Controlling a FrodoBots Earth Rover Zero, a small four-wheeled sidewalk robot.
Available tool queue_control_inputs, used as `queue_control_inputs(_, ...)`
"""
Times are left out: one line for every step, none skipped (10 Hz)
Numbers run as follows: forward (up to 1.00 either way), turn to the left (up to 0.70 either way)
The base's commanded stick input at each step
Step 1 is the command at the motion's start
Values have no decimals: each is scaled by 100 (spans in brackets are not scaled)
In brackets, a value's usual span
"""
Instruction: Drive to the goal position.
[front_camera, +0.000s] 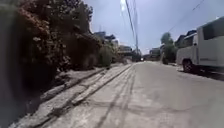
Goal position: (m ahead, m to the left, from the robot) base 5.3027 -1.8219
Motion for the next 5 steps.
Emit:
queue_control_inputs(100,-1)
queue_control_inputs(100,-4)
queue_control_inputs(100,-9)
queue_control_inputs(100,-20)
queue_control_inputs(100,-38)
